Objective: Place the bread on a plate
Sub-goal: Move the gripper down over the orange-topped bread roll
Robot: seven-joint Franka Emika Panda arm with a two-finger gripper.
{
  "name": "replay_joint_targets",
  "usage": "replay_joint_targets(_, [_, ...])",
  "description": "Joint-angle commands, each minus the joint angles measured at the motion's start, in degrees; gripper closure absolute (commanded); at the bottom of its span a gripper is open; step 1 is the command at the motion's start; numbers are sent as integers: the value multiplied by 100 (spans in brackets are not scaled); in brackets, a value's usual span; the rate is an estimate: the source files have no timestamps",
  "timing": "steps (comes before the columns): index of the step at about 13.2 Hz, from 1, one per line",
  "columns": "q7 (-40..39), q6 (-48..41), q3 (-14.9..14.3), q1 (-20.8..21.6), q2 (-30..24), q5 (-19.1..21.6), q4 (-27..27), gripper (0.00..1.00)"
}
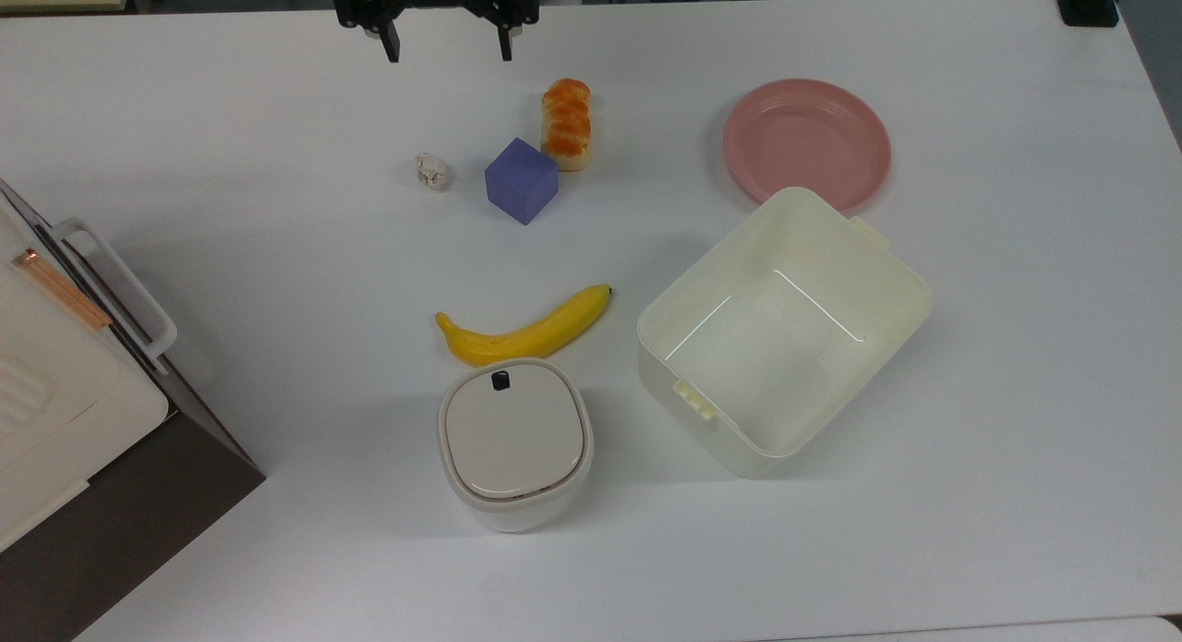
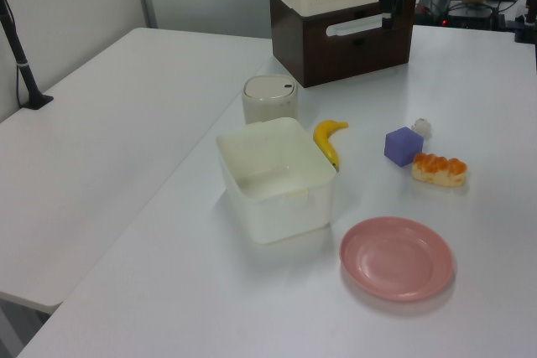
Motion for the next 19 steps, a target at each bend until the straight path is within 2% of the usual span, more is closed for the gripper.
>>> replay_joint_targets(1, [63, -73, -43, 154, -134, 101, -318, 0])
replay_joint_targets(7, [142, 373, -43, 663, -624, 92, -1810, 0])
replay_joint_targets(8, [194, 871, -43, 751, -1087, 92, -2588, 0])
replay_joint_targets(10, [212, 1384, -34, 935, -1765, 13, -3706, 0])
replay_joint_targets(13, [642, 1543, 1, 1120, -1760, -232, -4255, 0])
replay_joint_targets(15, [914, 1972, 1, 1147, -1734, -268, -4554, 0])
replay_joint_targets(17, [1257, 2457, 10, 1165, -1410, -382, -4687, 0])
replay_joint_targets(19, [1705, 2887, 10, 1375, -997, -584, -4687, 0])
